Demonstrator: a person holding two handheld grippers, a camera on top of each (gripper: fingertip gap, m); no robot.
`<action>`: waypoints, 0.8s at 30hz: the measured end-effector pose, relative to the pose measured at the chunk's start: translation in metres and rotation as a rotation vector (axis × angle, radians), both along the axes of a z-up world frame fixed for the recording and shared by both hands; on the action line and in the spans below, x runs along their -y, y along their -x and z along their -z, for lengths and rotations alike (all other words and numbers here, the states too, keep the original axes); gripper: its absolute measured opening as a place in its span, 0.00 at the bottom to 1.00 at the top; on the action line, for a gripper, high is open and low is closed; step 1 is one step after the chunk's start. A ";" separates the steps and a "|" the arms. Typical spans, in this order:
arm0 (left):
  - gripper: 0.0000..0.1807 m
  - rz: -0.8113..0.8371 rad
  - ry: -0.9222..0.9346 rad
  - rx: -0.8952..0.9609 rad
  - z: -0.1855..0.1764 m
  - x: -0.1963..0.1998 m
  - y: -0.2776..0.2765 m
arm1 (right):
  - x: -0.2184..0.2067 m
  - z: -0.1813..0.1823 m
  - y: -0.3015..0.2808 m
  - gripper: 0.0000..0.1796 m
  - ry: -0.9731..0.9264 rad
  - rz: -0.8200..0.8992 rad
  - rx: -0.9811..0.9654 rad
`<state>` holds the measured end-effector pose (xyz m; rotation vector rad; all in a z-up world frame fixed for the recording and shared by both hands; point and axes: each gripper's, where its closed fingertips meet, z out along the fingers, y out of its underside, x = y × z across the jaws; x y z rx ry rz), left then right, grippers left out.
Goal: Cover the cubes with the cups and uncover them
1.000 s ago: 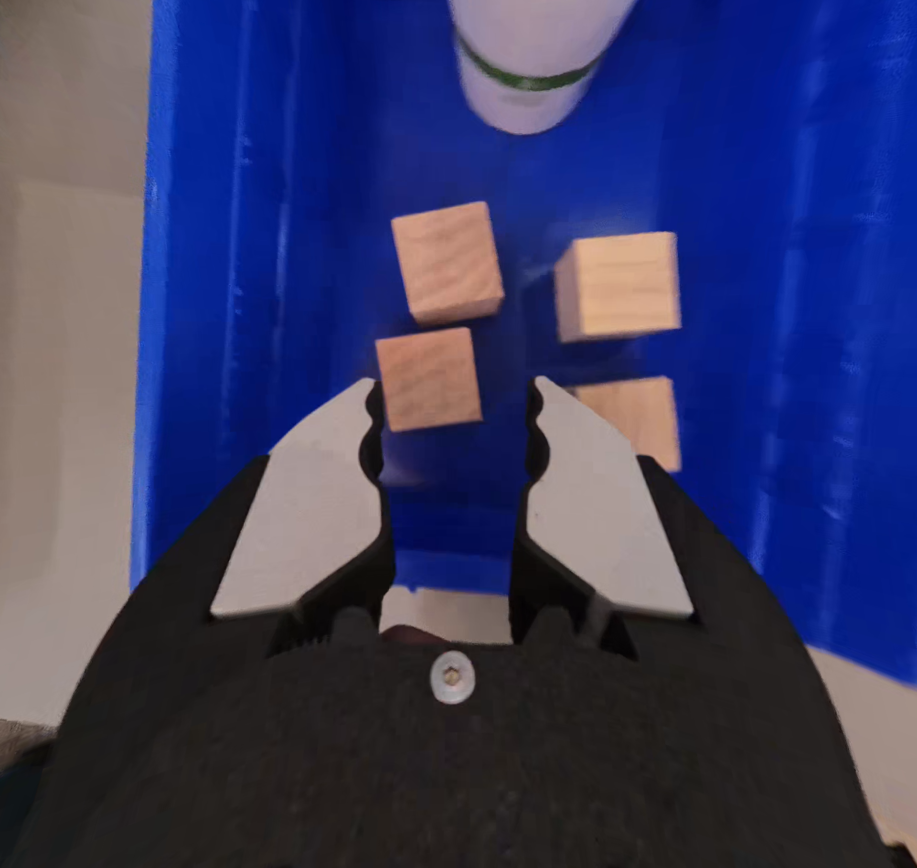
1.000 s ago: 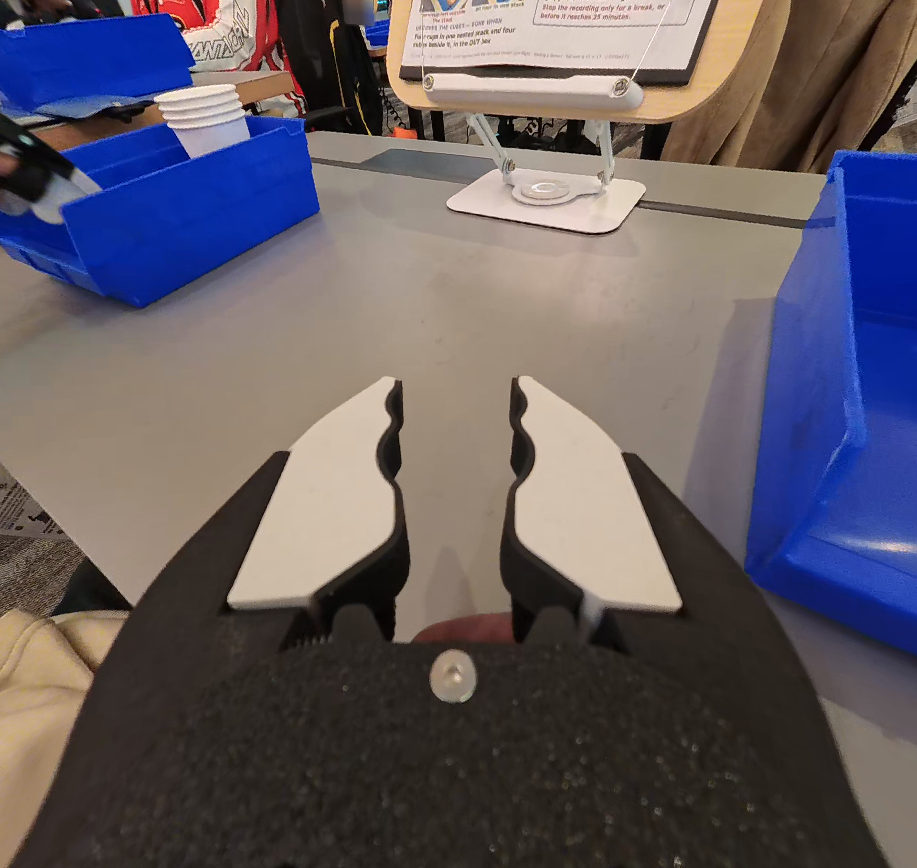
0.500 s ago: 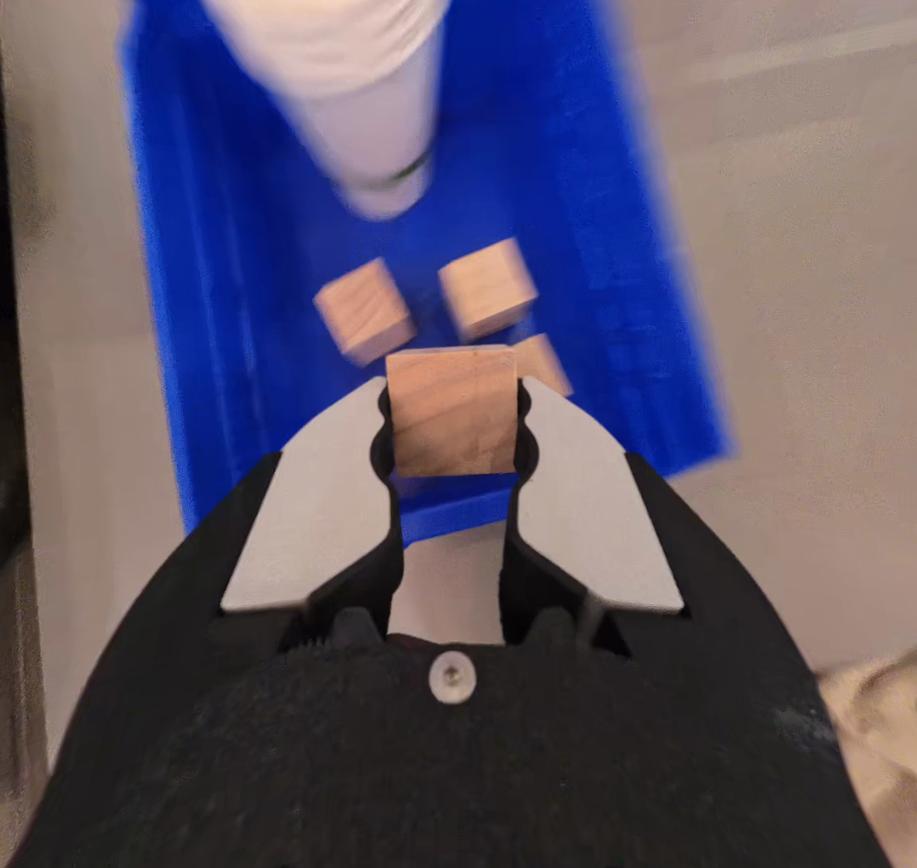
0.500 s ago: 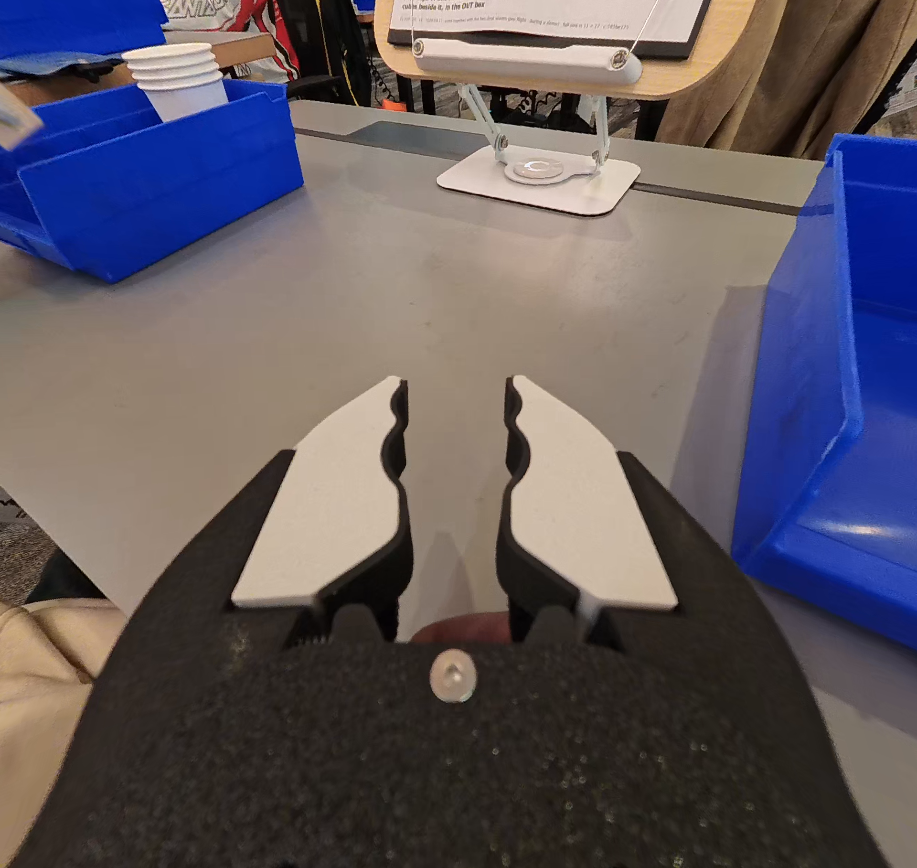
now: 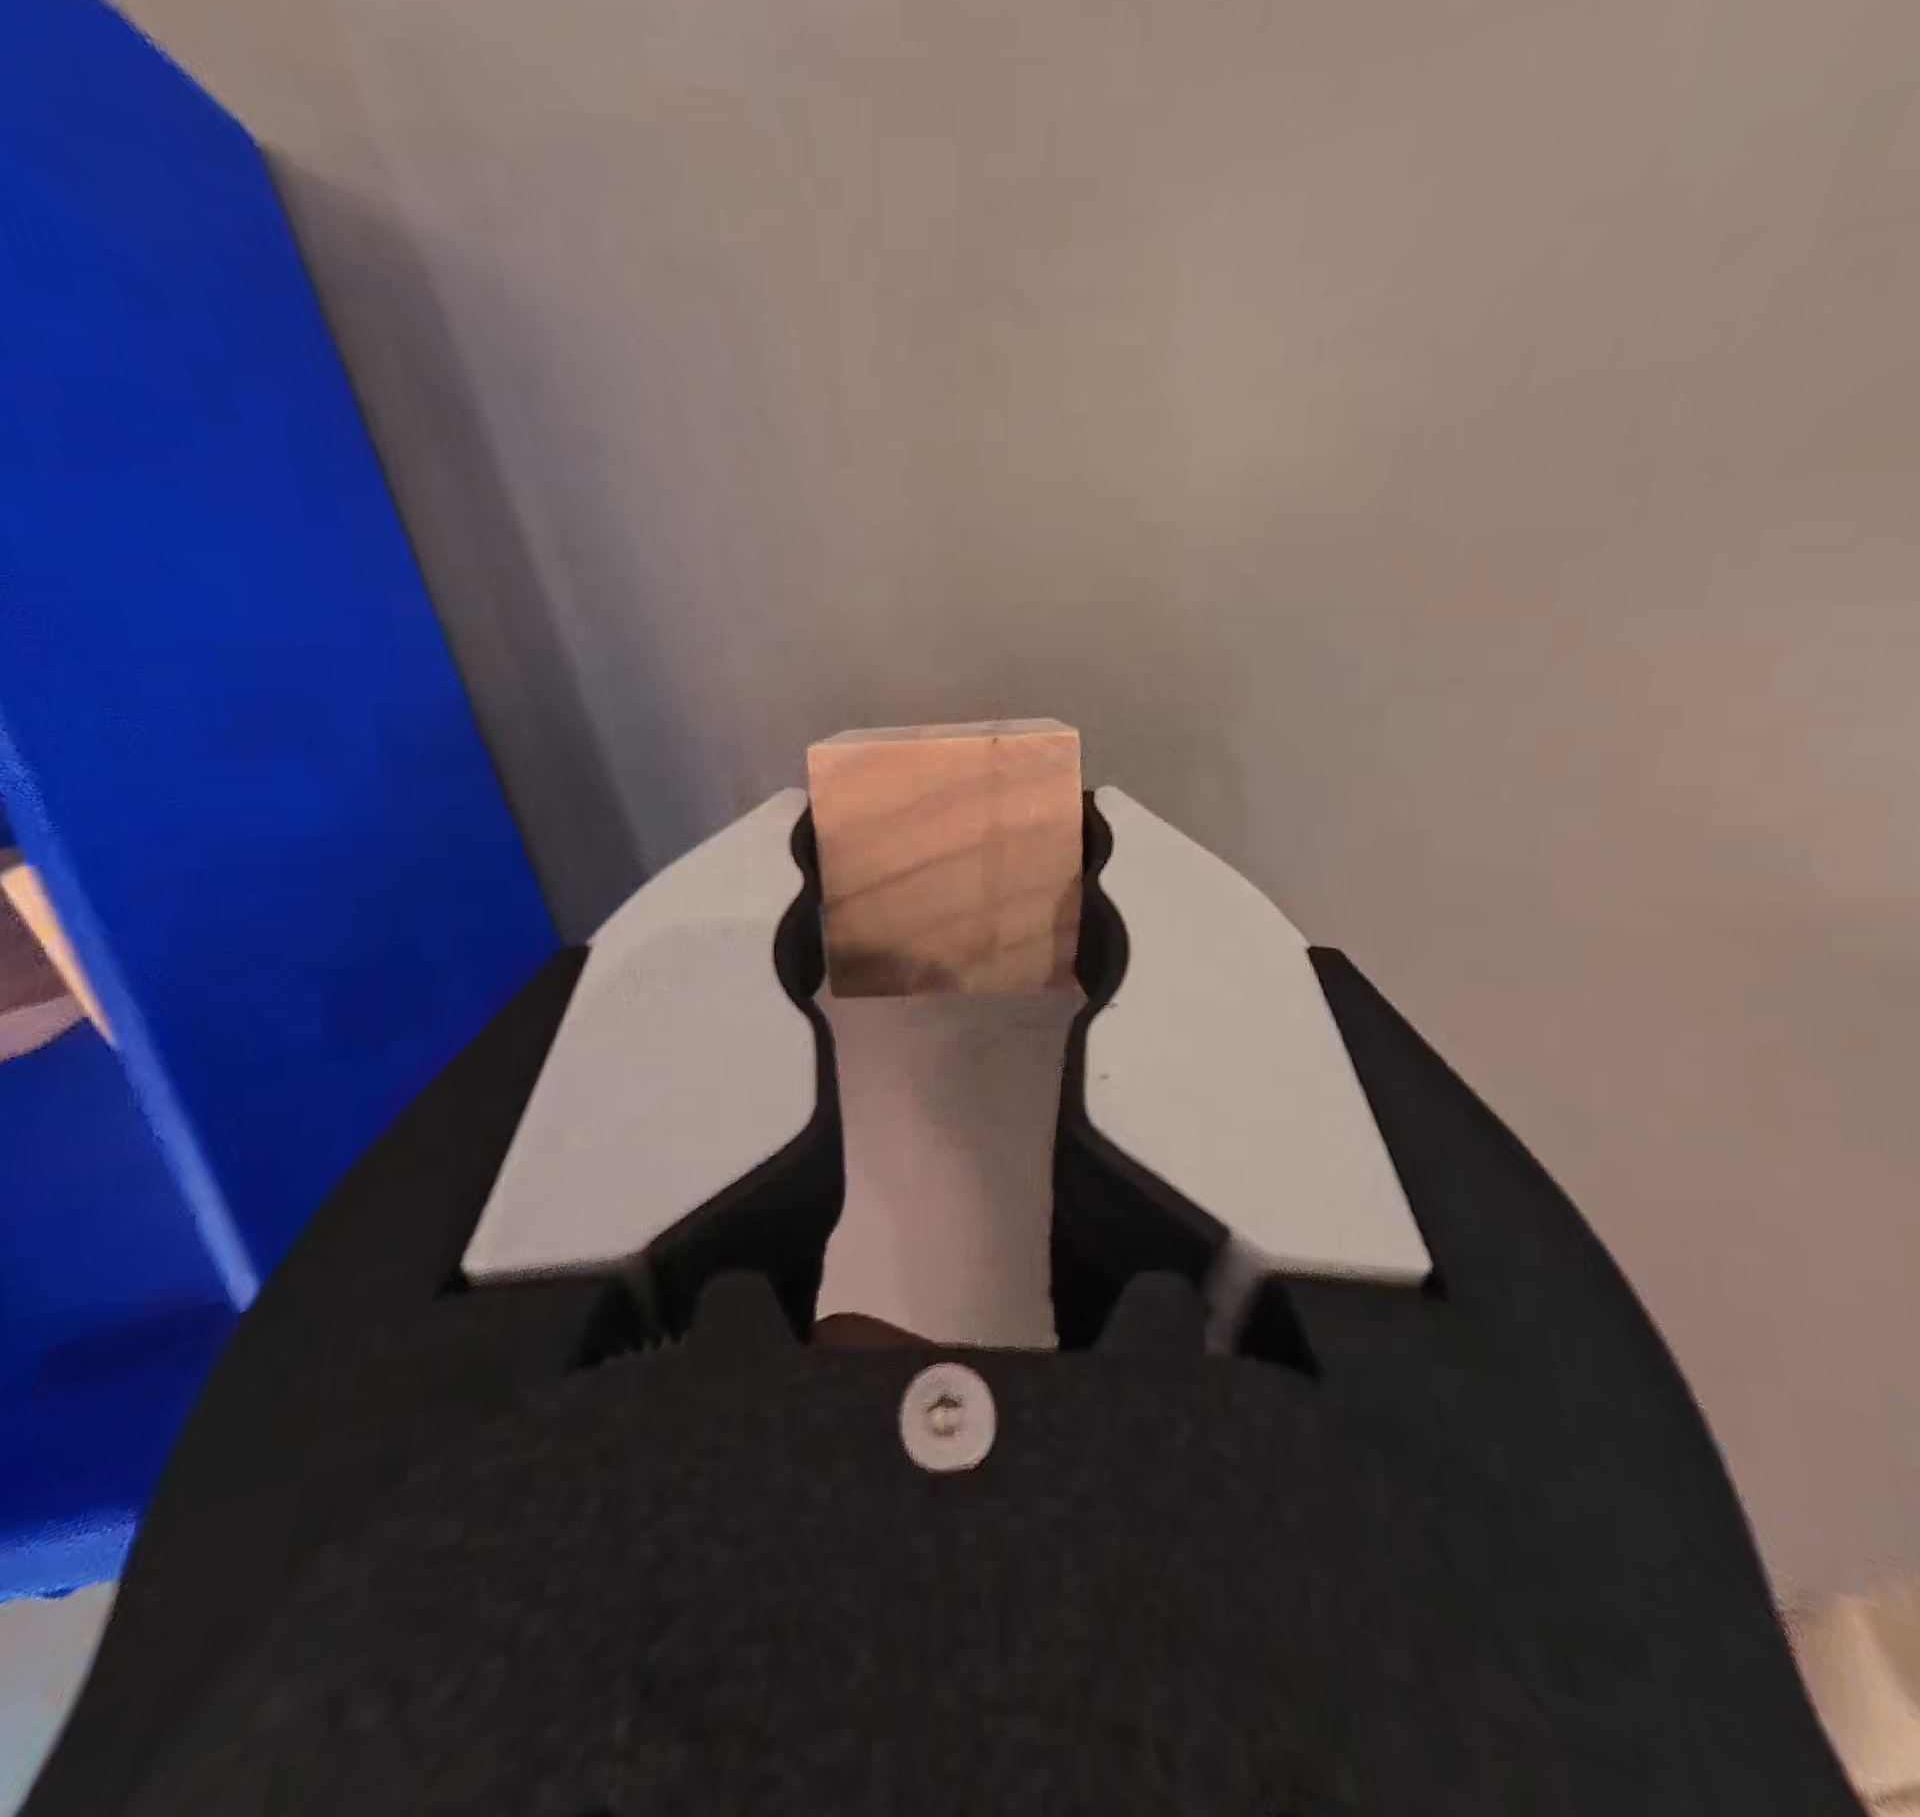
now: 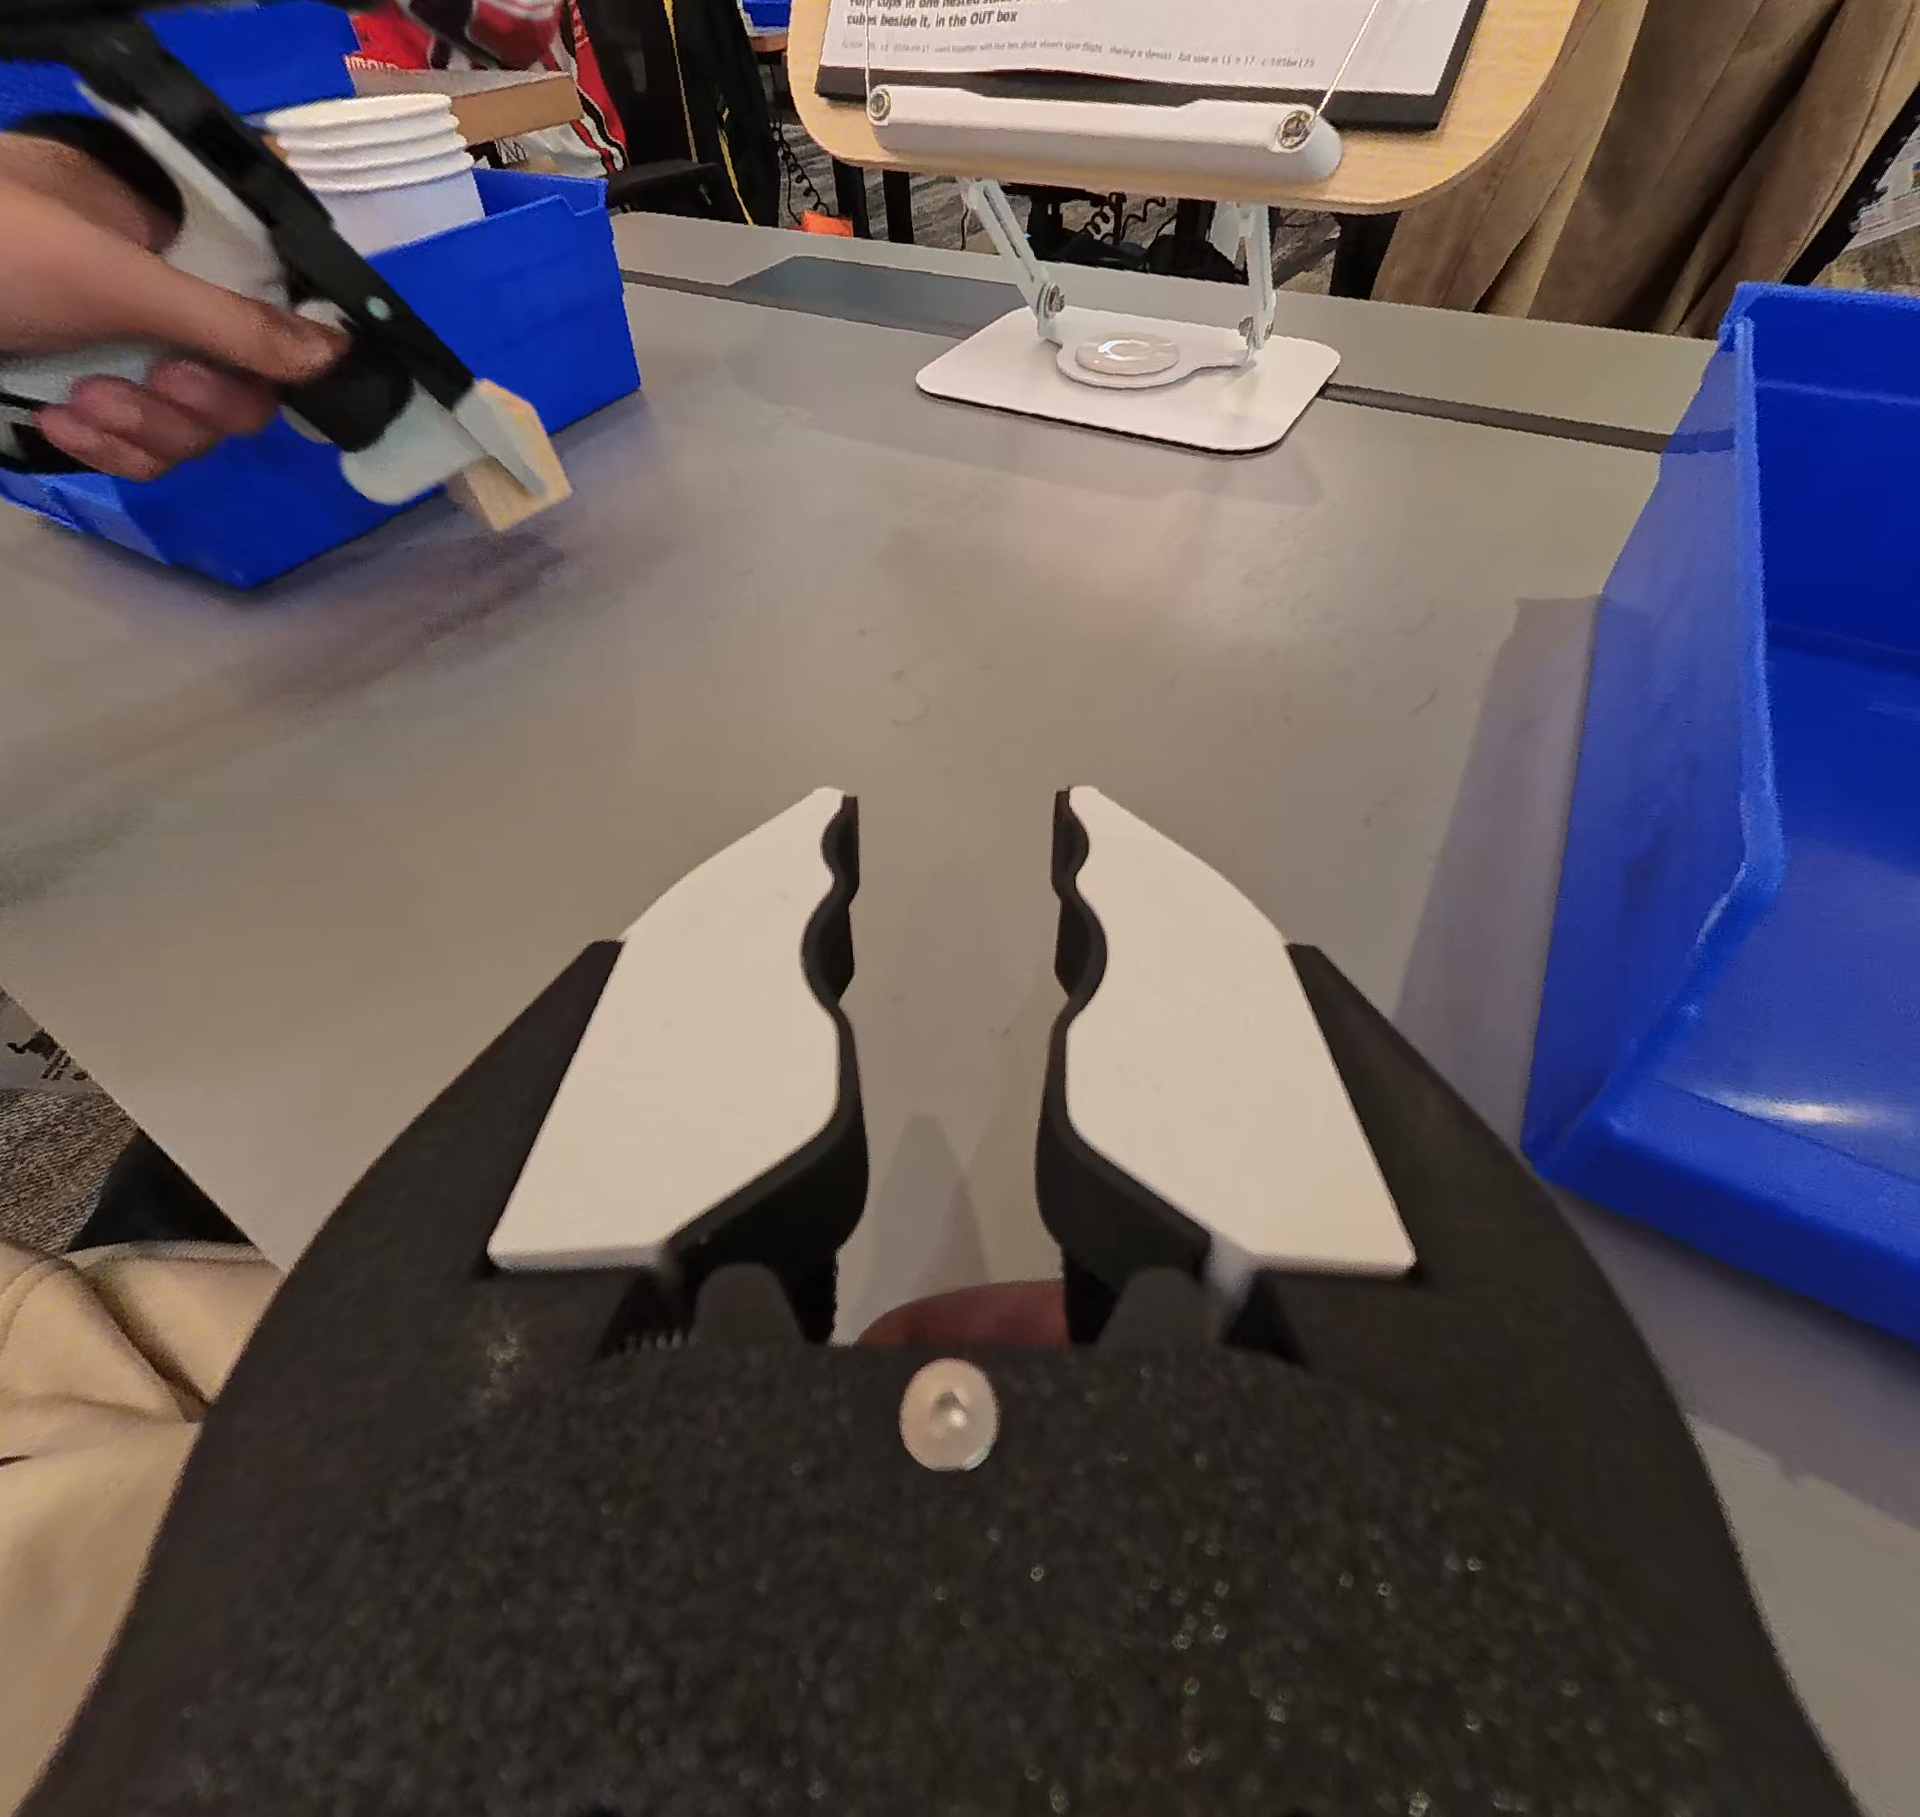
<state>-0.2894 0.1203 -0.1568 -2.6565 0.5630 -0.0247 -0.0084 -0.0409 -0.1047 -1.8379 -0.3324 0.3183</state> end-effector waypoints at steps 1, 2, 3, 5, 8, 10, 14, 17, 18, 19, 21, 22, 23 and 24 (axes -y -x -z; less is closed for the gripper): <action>0.25 -0.030 0.016 -0.007 0.007 -0.003 0.003 | 0.000 -0.001 0.000 0.20 -0.001 -0.002 -0.003; 0.25 -0.052 0.028 -0.019 0.012 -0.005 0.006 | 0.000 -0.001 0.000 0.20 0.000 -0.003 -0.005; 0.25 -0.074 0.033 -0.024 0.017 -0.007 0.009 | 0.000 -0.002 0.000 0.20 0.000 -0.004 -0.006; 0.25 -0.099 0.038 -0.004 0.022 -0.009 0.007 | 0.000 -0.001 0.000 0.19 0.001 -0.004 -0.003; 0.25 -0.093 0.052 0.016 0.027 -0.008 0.000 | 0.000 -0.001 -0.001 0.20 0.004 -0.002 0.000; 0.27 -0.102 0.022 0.000 0.026 -0.012 0.002 | 0.000 0.000 -0.001 0.20 0.006 -0.003 0.001; 0.33 -0.074 -0.049 -0.007 0.000 -0.002 0.006 | -0.001 0.000 -0.002 0.19 0.005 0.001 0.005; 0.30 0.019 -0.318 0.060 -0.079 0.027 0.011 | -0.001 0.001 -0.004 0.20 0.009 0.003 0.004; 0.27 0.018 -0.423 0.069 -0.107 0.036 0.026 | -0.001 0.002 -0.005 0.20 0.010 0.004 0.003; 0.24 0.003 -0.514 0.063 -0.132 0.044 0.048 | -0.001 0.002 -0.005 0.20 0.011 0.004 0.003; 0.25 -0.077 -0.586 0.060 -0.158 0.048 0.103 | -0.001 0.003 -0.005 0.19 0.014 0.006 0.010; 0.26 -0.138 -0.572 0.088 -0.159 0.043 0.130 | -0.001 0.003 -0.005 0.19 0.014 0.007 0.013; 0.27 -0.205 -0.545 0.132 -0.153 0.032 0.154 | 0.000 0.003 -0.004 0.20 0.015 0.006 0.015; 0.28 -0.278 -0.508 0.175 -0.142 0.018 0.177 | 0.000 0.003 -0.003 0.19 0.014 0.006 0.017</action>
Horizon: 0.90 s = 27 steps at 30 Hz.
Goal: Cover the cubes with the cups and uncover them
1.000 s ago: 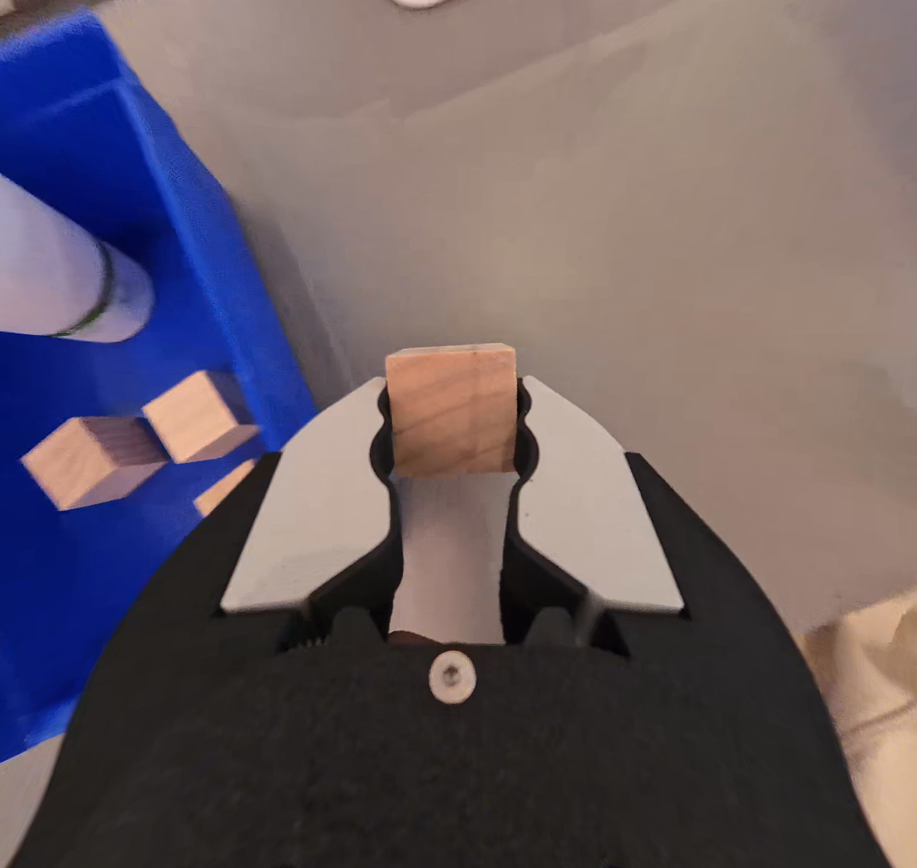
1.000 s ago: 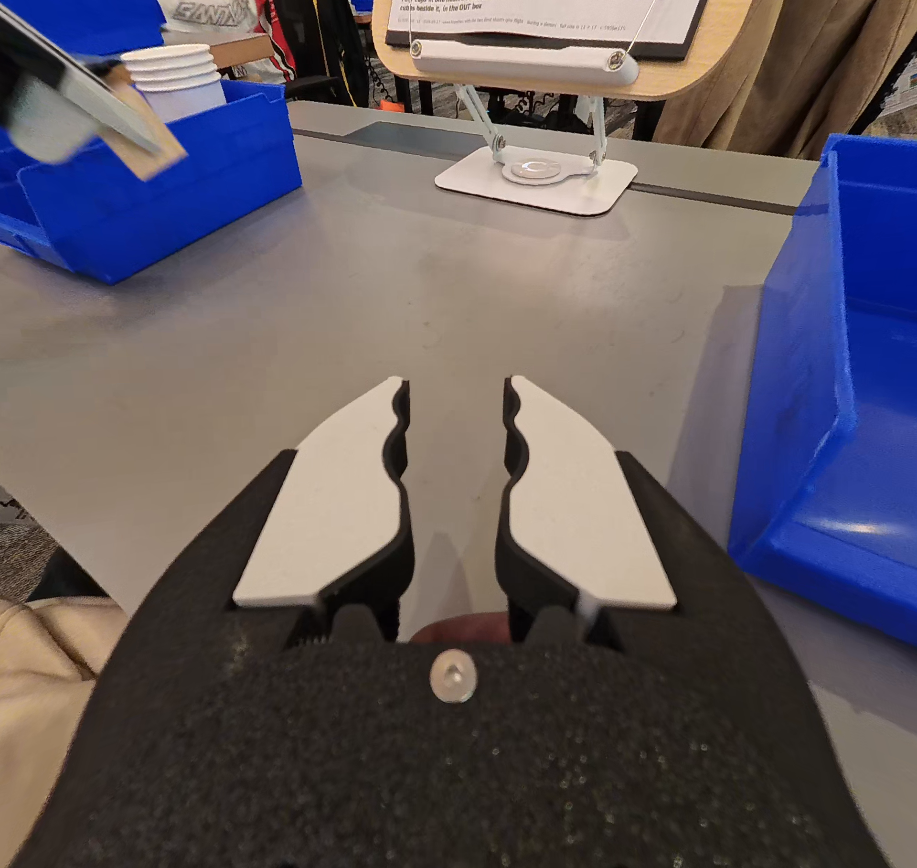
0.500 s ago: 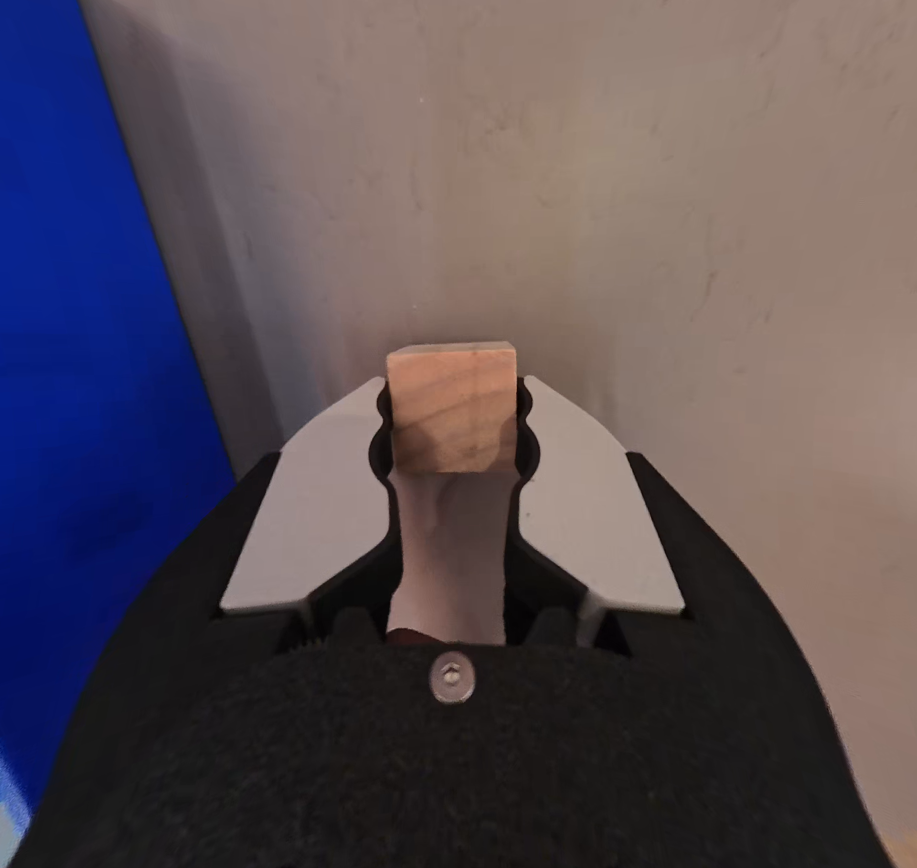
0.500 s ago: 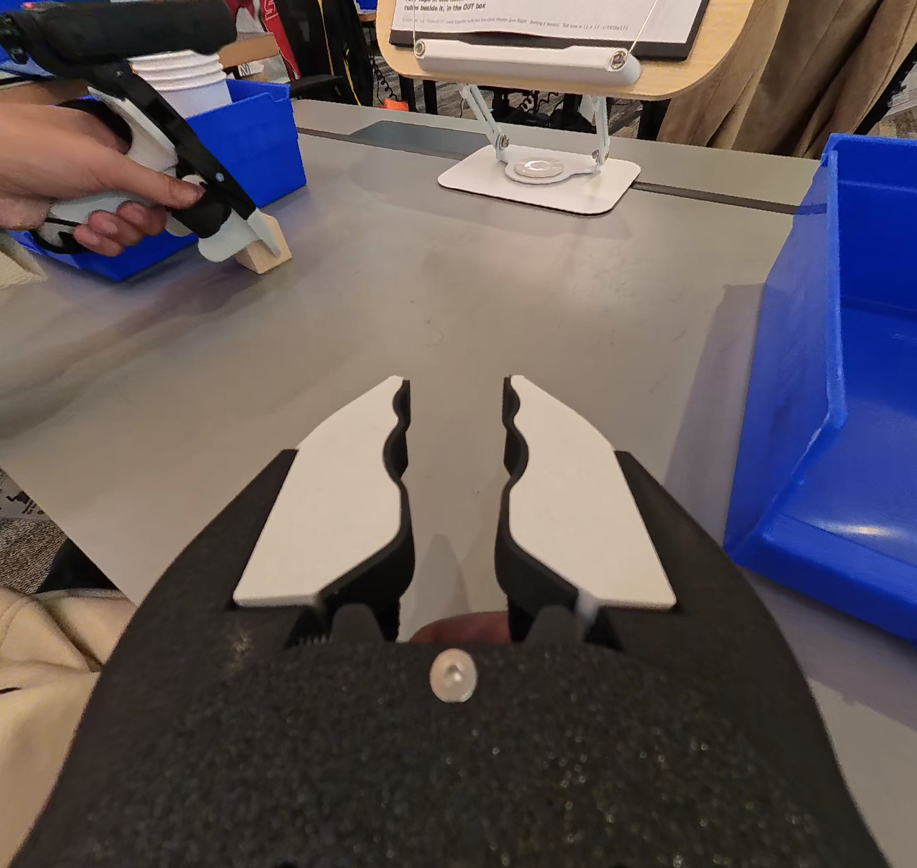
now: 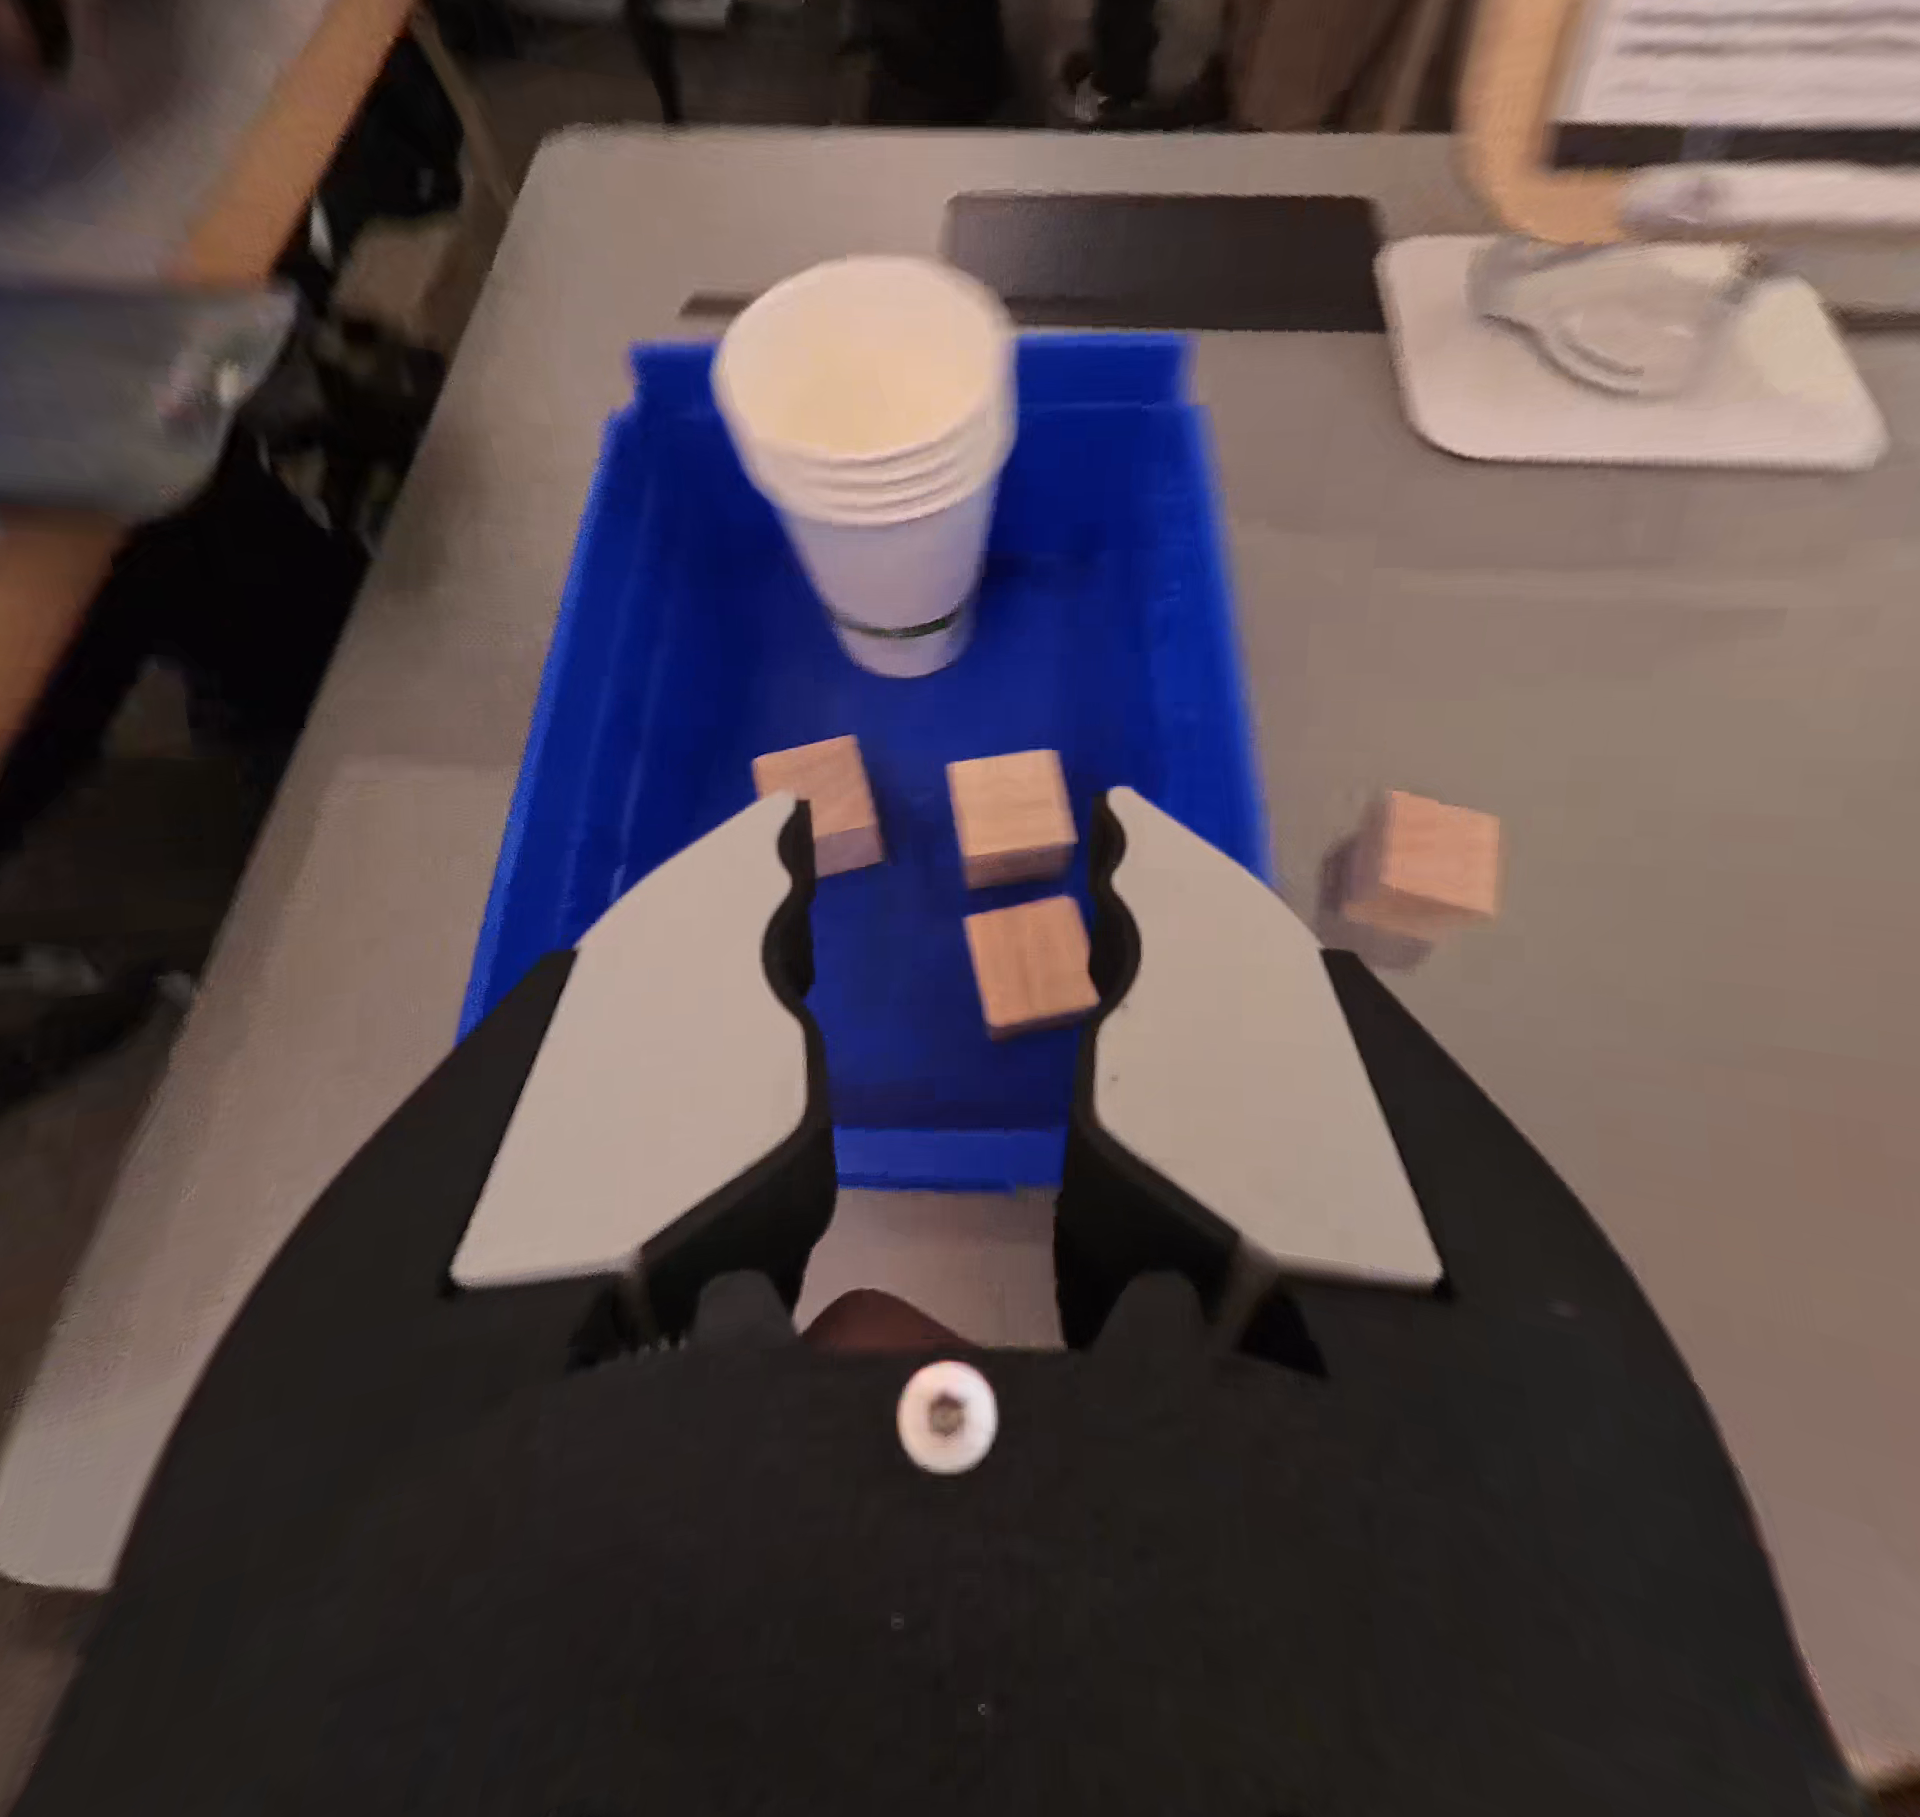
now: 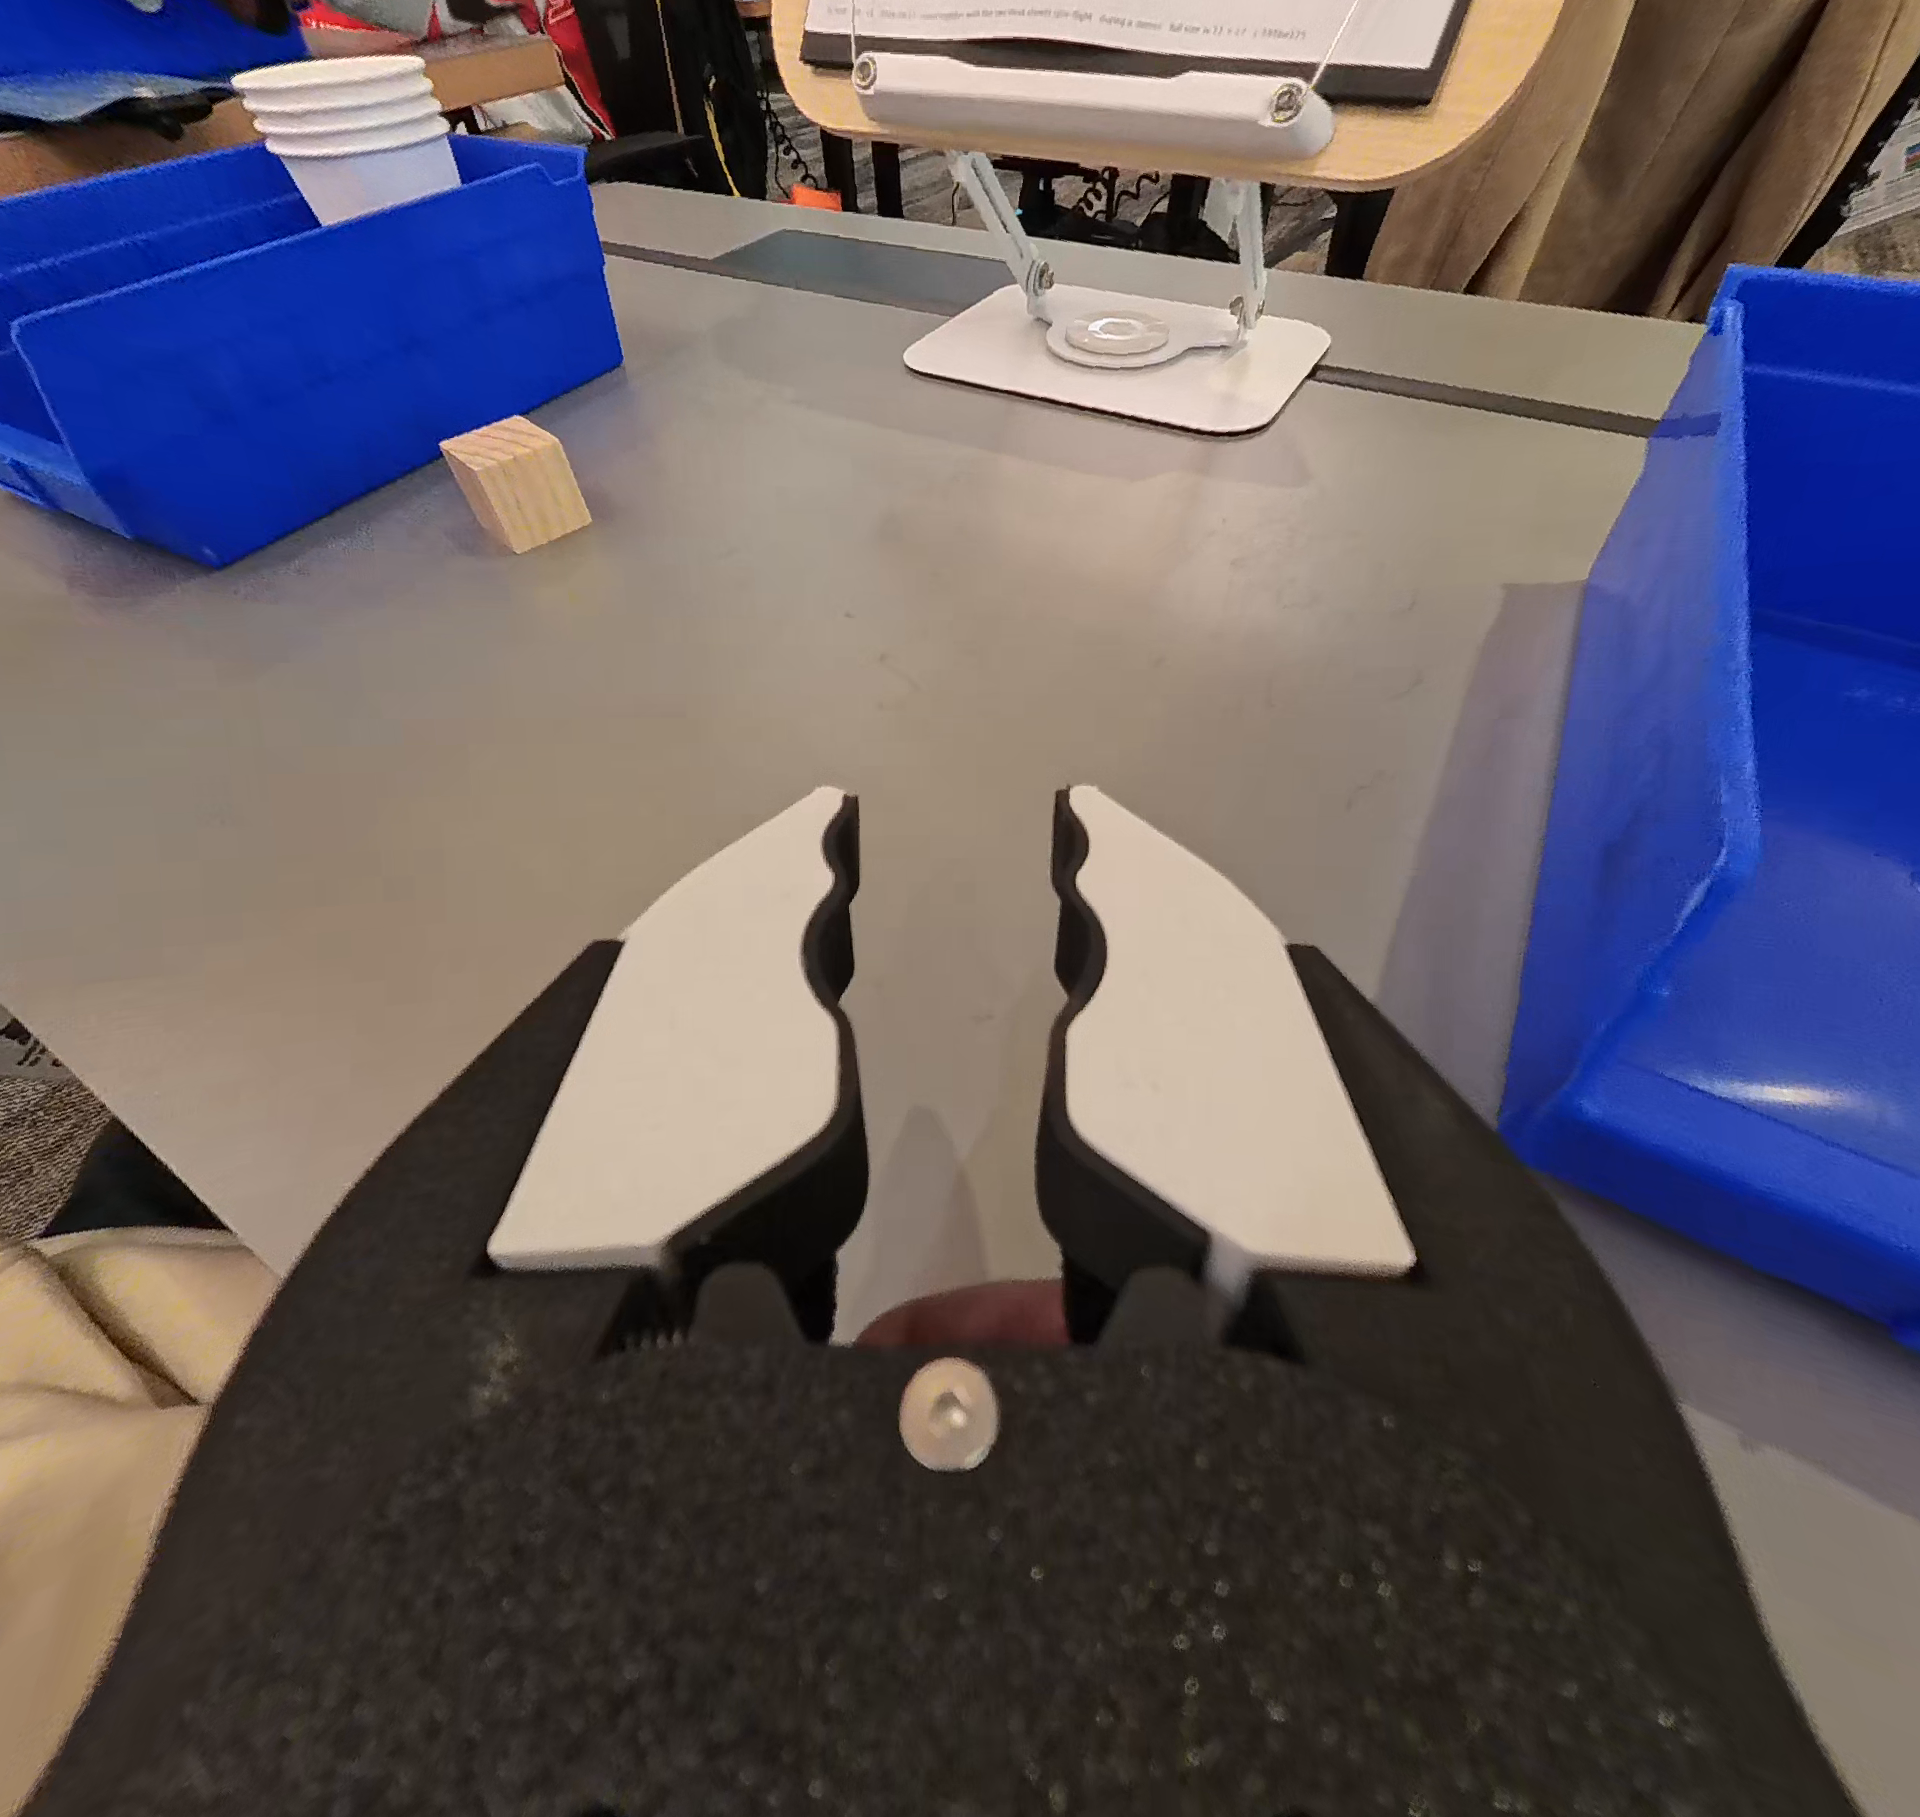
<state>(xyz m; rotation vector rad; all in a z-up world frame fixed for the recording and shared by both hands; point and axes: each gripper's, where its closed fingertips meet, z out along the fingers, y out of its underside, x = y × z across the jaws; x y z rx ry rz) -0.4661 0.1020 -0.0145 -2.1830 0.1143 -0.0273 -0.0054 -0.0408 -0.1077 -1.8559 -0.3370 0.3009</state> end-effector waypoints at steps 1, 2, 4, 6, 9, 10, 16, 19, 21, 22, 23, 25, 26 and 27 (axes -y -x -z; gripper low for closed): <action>0.29 -0.068 0.044 0.058 0.015 -0.016 0.021 | 0.000 0.000 0.001 0.20 -0.001 -0.001 0.002; 0.30 -0.101 0.107 0.125 0.034 -0.031 0.032 | 0.000 0.000 0.002 0.20 -0.002 -0.002 0.004; 0.31 -0.091 0.263 0.239 0.073 -0.054 0.034 | -0.001 0.001 0.005 0.20 0.000 -0.004 0.012; 0.31 -0.105 0.363 0.232 0.102 -0.068 0.036 | -0.002 0.005 0.007 0.20 0.013 -0.009 0.020; 0.31 -0.148 0.433 0.167 0.125 -0.080 0.043 | -0.003 0.013 0.008 0.20 0.036 -0.018 0.031; 0.31 -0.152 0.465 0.153 0.132 -0.080 0.043 | -0.003 0.014 0.008 0.20 0.040 -0.019 0.035; 0.25 -0.145 0.533 0.054 0.157 -0.075 0.044 | -0.001 0.009 0.004 0.20 0.029 -0.015 0.025; 0.24 -0.122 0.546 0.050 0.152 -0.069 0.044 | 0.000 0.007 0.004 0.19 0.025 -0.014 0.024; 0.24 -0.111 0.472 0.033 0.130 -0.066 0.045 | 0.000 0.008 0.004 0.19 0.025 -0.014 0.027; 0.24 -0.101 0.419 0.031 0.113 -0.062 0.042 | -0.001 0.009 0.004 0.19 0.027 -0.013 0.029; 0.24 -0.082 0.357 0.033 0.093 -0.057 0.036 | -0.001 0.009 0.003 0.19 0.029 -0.012 0.029; 0.24 -0.006 0.233 0.060 0.051 -0.040 0.008 | -0.002 0.011 0.003 0.19 0.035 -0.012 0.030; 0.24 0.059 0.174 0.084 0.030 -0.029 -0.016 | -0.002 0.012 0.004 0.19 0.038 -0.013 0.034; 0.24 0.138 0.133 0.108 0.014 -0.016 -0.045 | -0.002 0.012 0.004 0.19 0.037 -0.012 0.037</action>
